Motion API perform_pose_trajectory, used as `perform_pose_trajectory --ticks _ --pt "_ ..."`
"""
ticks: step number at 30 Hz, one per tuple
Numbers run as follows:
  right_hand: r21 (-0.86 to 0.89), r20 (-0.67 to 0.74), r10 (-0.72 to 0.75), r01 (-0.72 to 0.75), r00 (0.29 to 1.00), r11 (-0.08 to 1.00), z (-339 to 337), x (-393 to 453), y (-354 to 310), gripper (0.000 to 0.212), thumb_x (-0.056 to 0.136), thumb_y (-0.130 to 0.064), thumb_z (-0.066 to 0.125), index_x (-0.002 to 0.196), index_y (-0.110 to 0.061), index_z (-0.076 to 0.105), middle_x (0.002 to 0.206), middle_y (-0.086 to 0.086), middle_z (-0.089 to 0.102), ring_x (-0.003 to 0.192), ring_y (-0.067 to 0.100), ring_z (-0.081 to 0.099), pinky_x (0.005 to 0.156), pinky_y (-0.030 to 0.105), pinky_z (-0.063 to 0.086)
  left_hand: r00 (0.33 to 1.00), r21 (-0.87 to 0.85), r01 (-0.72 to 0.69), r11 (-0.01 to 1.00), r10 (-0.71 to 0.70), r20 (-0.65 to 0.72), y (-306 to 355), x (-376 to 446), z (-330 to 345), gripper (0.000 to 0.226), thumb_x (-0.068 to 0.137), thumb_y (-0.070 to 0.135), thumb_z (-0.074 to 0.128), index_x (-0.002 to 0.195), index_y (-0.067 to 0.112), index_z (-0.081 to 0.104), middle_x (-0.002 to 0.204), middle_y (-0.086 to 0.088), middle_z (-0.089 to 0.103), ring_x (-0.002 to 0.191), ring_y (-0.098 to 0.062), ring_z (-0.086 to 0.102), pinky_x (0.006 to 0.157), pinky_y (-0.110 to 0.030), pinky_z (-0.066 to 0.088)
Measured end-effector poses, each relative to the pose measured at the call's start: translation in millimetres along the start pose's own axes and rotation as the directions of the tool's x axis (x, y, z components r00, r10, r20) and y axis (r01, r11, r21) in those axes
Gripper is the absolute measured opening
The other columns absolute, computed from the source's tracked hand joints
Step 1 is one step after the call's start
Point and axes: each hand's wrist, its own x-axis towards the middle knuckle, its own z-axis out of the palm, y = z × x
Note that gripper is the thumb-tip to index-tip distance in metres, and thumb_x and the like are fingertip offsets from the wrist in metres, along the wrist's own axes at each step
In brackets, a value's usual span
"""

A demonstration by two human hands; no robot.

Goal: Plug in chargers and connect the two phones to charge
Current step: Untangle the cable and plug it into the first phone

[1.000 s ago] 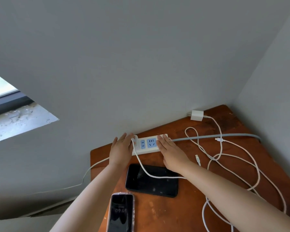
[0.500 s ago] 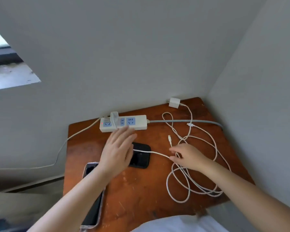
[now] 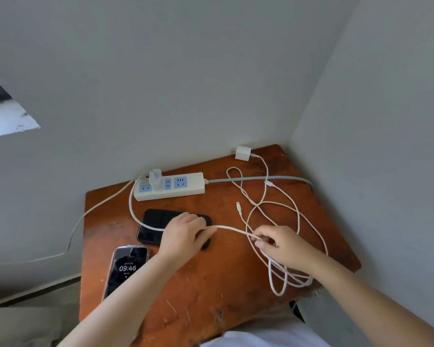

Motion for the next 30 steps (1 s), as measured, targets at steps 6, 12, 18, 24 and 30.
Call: perform_pose_trajectory --ticks 6,12,18,24,30 --pt "-0.220 0.036 0.102 -0.092 0.994 0.971 -22 -1 15 0.013 0.086 -0.012 0.054 0.080 -0.023 0.057 0.069 -0.007 0.056 0.062 0.010 0.054 0.057 0.019 0.039 0.873 0.407 0.420 0.811 -0.484 0.064 -47 1 -28 0.032 0.090 0.039 0.046 0.077 0.014 0.061 0.079 -0.005 0.063 0.082 -0.025 0.052 0.069 -0.033 0.036" --pt "-0.249 0.003 -0.093 0.091 0.996 0.964 15 23 -19 0.014 0.090 -0.014 0.046 0.087 -0.009 0.059 0.084 0.005 0.063 0.075 0.016 0.054 0.062 0.022 0.039 0.822 0.180 0.294 0.939 -0.345 0.452 1 5 7 0.053 0.093 0.043 0.036 0.138 0.019 0.024 0.138 -0.006 0.044 0.129 -0.026 0.036 0.110 -0.044 0.019" --pt "-0.195 -0.006 -0.159 0.155 0.987 0.968 19 28 -26 0.013 0.090 -0.012 0.046 0.090 -0.009 0.059 0.080 0.002 0.056 0.071 0.011 0.049 0.059 0.012 0.034 0.951 -0.030 0.141 0.990 -0.128 0.281 6 4 6 0.052 0.091 0.023 0.048 0.138 0.026 0.027 0.150 0.007 0.021 0.140 -0.014 0.012 0.113 -0.036 0.006" --pt "-0.178 -0.053 -0.154 0.143 0.987 0.974 28 20 -13 0.020 0.090 -0.014 0.049 0.106 -0.009 0.060 0.100 0.004 0.065 0.081 0.007 0.054 0.067 0.006 0.039 0.716 -0.854 0.519 -0.036 -0.527 0.458 17 20 -9 0.070 0.089 0.014 0.052 0.141 0.028 0.007 0.124 -0.008 0.054 0.109 -0.022 0.057 0.100 -0.039 0.041" --pt "-0.144 0.034 -0.094 0.098 0.995 0.985 22 10 2 0.042 0.077 -0.052 0.053 0.106 -0.022 0.059 0.103 -0.014 0.052 0.095 -0.001 0.046 0.081 0.014 0.036 0.708 -0.601 0.650 0.465 -0.659 0.254 22 41 -1 0.021 0.089 0.010 0.053 0.098 0.028 0.061 0.100 -0.003 0.062 0.080 -0.008 0.057 0.069 -0.018 0.048"
